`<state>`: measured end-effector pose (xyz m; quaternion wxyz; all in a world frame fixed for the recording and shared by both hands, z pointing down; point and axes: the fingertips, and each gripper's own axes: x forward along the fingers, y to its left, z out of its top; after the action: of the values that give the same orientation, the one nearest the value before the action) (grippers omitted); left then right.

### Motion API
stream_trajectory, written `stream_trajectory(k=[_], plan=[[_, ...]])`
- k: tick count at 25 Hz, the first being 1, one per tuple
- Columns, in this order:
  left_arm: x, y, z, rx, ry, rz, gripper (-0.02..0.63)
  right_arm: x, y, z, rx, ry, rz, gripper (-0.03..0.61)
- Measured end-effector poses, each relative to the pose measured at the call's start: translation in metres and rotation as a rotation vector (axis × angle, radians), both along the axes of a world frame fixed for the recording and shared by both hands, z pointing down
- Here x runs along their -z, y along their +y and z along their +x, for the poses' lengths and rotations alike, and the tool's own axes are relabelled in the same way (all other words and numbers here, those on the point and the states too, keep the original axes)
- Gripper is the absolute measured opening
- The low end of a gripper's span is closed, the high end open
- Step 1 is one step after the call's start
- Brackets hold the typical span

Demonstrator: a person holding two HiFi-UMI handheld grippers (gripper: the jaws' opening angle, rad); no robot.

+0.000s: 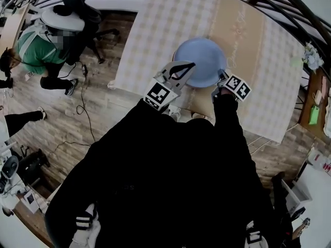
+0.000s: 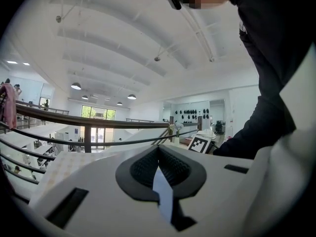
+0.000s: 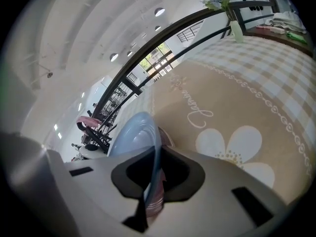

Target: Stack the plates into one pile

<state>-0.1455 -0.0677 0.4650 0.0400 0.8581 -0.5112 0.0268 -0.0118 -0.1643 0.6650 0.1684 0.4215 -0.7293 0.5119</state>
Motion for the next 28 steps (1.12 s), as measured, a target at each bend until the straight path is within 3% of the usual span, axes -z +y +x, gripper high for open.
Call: stream_trajectory(k=[11, 15, 19, 24, 28], plan=[[-0.005, 0.015, -0.015, 0.020, -0.005, -0.016, 0.020, -0.021, 0.009, -0.006, 0.003, 0.017, -0.037, 0.048], [-0.004, 0.017, -0.015, 0.016, -0.002, -0.014, 0.020, -0.013, 0.007, -0.013, 0.046, 0.022, -0.010, 0.163], [-0.002, 0.016, -0.013, 0.016, -0.010, -0.012, 0.020, -0.005, 0.005, -0.013, 0.085, 0.072, 0.028, 0.222], [0.003, 0.015, -0.014, 0.024, -0.020, -0.012, 0.020, 0.016, 0.005, -0.006, 0.129, 0.093, 0.099, 0.218], [0.009, 0.016, -0.012, 0.013, -0.006, -0.020, 0.020, 0.050, 0.010, -0.014, 0.239, 0.080, 0.242, 0.200]])
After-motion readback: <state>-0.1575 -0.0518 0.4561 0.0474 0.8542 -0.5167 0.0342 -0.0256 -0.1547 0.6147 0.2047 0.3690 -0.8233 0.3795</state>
